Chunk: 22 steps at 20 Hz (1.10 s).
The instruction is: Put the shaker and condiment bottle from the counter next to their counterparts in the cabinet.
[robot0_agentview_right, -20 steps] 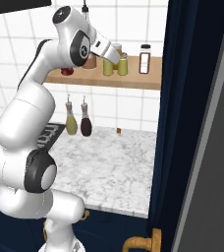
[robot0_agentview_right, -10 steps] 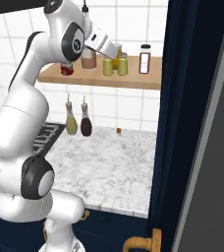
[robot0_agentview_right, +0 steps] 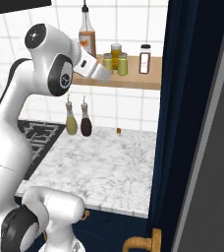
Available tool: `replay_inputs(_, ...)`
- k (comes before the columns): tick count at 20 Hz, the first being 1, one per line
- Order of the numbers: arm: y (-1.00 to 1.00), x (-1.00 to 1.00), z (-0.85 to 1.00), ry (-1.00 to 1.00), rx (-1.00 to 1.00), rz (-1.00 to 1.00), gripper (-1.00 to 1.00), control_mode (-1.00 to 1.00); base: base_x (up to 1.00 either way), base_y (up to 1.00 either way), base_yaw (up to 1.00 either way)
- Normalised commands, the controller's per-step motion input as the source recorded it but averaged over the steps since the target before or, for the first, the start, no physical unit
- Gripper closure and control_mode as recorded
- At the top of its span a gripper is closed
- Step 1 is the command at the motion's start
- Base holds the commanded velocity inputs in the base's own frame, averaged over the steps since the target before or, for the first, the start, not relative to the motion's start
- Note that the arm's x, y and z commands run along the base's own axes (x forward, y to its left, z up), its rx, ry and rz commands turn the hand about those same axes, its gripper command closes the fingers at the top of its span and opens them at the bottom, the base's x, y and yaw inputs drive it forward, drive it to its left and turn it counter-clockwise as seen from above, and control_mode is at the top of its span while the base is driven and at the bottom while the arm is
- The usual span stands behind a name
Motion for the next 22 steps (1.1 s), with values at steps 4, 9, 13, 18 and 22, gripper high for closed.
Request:
replay_inputs(4, 0.05, -1.00, 0.00, -0.13, 0.00, 0.03, -1.00, -1.00, 0.00, 0.00, 0.00)
replay_inputs(9, 0.18, -1.00, -0.06, -0.07, 0.00, 0.03, -1.00, -1.00, 0.00, 0.00, 0.00)
replay_inputs(13, 0.32, -1.00, -0.12, -0.04, 0.00, 0.07, -1.00, -1.00, 0.00, 0.00, 0.00)
replay_inputs(18, 0.40, -1.00, -0.20, -0.11, -0.01, 0.16, -1.00, -1.00, 0.00, 0.00, 0.00)
replay_inputs(22, 0.38, -1.00, -0.18, -0.15, -0.02, 0.20, -1.00, -1.00, 0.00, 0.00, 0.00)
